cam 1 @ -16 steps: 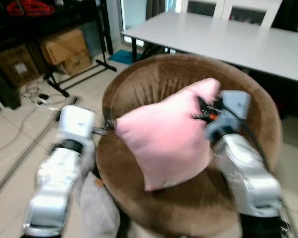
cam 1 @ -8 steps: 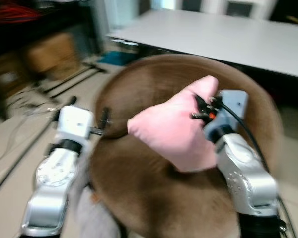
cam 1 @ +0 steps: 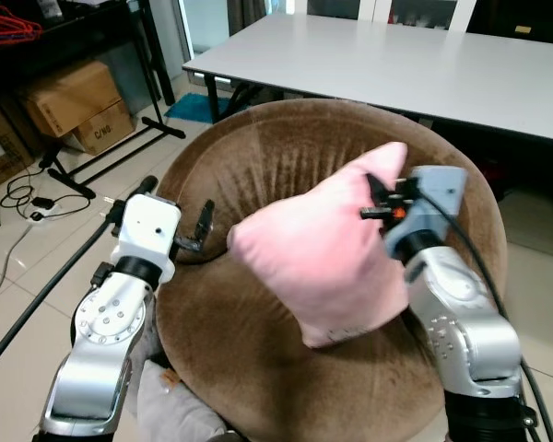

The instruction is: Move the pillow to the sofa from floor

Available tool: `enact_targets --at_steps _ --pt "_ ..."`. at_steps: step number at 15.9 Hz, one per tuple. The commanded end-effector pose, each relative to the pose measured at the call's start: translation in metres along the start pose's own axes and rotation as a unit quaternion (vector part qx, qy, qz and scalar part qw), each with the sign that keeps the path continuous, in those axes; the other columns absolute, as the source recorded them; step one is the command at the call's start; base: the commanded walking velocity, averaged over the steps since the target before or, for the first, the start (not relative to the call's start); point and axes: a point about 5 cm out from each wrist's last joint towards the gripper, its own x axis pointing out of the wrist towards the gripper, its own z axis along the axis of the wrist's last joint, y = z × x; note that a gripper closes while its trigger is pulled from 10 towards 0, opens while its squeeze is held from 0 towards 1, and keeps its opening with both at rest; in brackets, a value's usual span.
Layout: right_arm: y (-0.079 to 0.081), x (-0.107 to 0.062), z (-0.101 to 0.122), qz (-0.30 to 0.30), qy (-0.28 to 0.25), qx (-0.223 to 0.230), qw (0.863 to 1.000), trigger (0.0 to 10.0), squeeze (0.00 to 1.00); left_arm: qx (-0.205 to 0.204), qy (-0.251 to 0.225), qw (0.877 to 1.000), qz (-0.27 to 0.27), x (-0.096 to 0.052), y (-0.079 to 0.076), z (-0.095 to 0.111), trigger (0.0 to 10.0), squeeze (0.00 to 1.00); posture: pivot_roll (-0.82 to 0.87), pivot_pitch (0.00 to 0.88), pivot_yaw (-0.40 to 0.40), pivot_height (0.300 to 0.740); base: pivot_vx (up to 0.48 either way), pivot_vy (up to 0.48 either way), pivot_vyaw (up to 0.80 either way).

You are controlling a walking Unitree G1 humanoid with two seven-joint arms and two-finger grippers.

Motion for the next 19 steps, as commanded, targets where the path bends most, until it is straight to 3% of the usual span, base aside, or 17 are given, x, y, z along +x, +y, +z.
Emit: enact_targets --at_steps 1,4,7,11,15,19 --pt "0.010 0.003 0.016 0.024 -0.029 -0.001 0.999 10.0 0.00 0.000 0.006 1.000 -0.011 -0.003 0.006 -0.001 10.0 0.00 -0.07 0.000 0.044 0.740 0.000 0.000 0.00" --pt "0.014 0.007 0.018 0.029 -0.013 -0.004 0.999 10.0 0.00 0.008 0.029 0.997 -0.072 -0.009 0.002 -0.008 10.0 0.00 -0.05 0.000 0.038 0.740 0.000 0.000 0.00" --pt "0.010 0.015 0.015 0.010 0.046 -0.012 0.999 10.0 0.00 0.017 0.050 0.992 -0.113 -0.019 0.005 -0.013 10.0 0.00 -0.05 0.000 0.032 0.740 0.000 0.000 0.00" --pt "0.021 0.023 0.011 0.029 0.108 0.018 0.994 10.0 0.00 0.019 0.068 0.989 -0.132 -0.029 0.010 -0.016 10.0 0.00 -0.02 0.000 0.014 0.740 0.000 0.000 0.00" --pt "0.032 0.032 0.008 0.043 0.136 0.026 0.989 10.0 0.00 0.017 0.077 0.987 -0.139 -0.033 0.009 -0.019 10.0 0.00 -0.02 0.000 0.002 0.740 0.000 0.000 0.00" --pt "0.036 0.055 0.006 0.025 0.143 0.059 0.988 10.0 0.00 0.013 0.080 0.986 -0.145 -0.035 0.005 -0.018 10.0 0.00 -0.02 0.000 0.001 0.740 0.000 0.000 0.00"
